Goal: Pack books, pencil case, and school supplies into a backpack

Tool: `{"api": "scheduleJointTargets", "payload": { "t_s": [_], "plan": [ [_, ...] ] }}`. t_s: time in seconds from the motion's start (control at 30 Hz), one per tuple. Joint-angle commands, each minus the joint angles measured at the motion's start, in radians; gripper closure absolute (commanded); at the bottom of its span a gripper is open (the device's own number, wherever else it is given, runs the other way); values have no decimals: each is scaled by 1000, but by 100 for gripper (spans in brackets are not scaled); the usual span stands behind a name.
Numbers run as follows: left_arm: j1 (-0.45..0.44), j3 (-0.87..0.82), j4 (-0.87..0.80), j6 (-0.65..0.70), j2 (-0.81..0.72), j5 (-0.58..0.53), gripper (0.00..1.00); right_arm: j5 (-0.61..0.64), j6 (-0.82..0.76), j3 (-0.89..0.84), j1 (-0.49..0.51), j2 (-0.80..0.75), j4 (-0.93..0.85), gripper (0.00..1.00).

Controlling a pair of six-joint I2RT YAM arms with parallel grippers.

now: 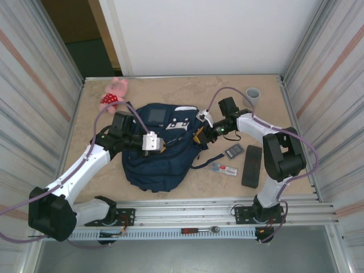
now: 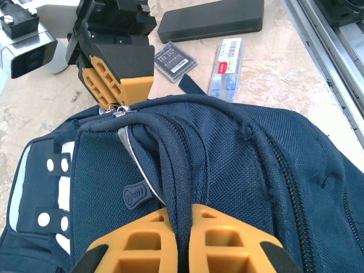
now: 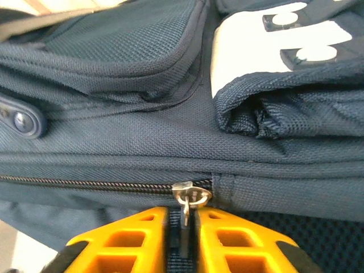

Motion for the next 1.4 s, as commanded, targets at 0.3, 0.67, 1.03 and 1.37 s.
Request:
{"api": "scheduleJointTargets", "payload": {
  "t_s": [0.3,0.67,1.03,1.37],
  "plan": [
    [-95,13,162,-210,42,-302,100,89,84,-45,65,-176,-18,100],
    [-153,38,255,-385,115,-557,100,135,163,-63,179,-279,-99,100],
    [-247,49,407,-635,181,-676,100,258,668,-209,308,-364,204,100],
    [-266,43,493,-750,208,-619,100,403,1043,-292,417,-361,462,100]
  ]
}}
